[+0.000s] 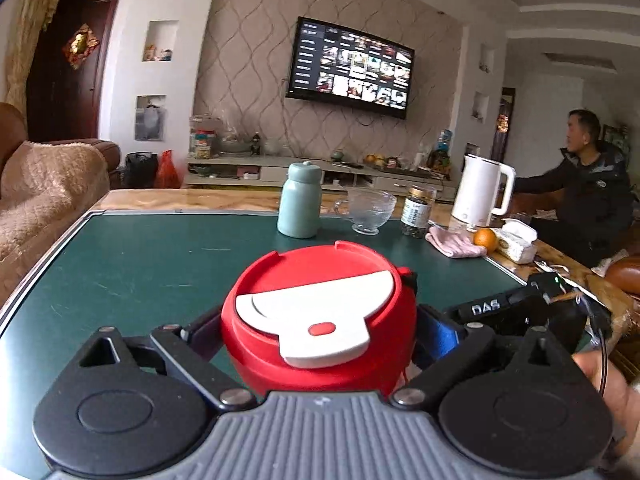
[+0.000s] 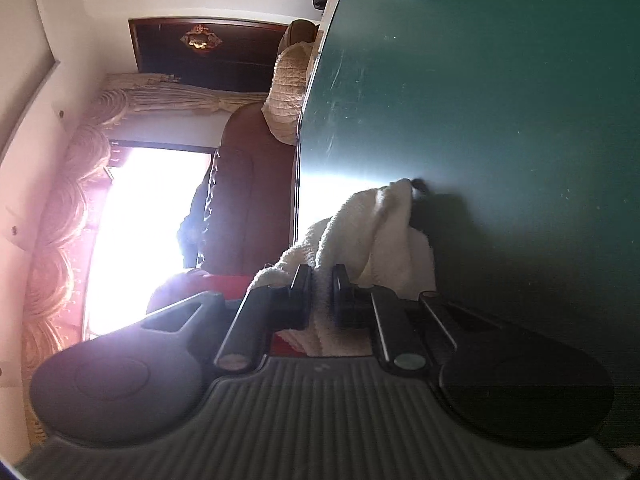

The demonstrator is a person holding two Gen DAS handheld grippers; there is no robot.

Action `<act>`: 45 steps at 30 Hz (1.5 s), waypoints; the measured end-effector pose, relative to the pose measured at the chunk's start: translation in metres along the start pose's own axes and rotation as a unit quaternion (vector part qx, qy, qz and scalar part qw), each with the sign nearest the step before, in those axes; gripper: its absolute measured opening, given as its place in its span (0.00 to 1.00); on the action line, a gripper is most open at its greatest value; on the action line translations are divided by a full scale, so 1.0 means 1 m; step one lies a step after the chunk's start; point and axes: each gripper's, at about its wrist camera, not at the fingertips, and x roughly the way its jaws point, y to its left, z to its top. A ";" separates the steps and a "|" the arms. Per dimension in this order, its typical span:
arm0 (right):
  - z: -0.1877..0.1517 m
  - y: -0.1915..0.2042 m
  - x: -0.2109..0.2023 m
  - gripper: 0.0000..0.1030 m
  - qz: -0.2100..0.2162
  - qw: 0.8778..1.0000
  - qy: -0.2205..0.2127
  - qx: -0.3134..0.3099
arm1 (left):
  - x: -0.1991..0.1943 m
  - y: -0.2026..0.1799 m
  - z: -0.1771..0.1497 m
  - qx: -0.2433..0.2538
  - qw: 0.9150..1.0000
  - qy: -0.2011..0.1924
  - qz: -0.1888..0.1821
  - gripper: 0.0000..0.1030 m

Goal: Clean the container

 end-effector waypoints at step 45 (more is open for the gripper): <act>0.012 0.016 -0.025 0.13 -0.018 0.997 -0.071 -0.020 | 0.052 -0.022 0.026 0.113 0.989 0.091 -0.034 1.00</act>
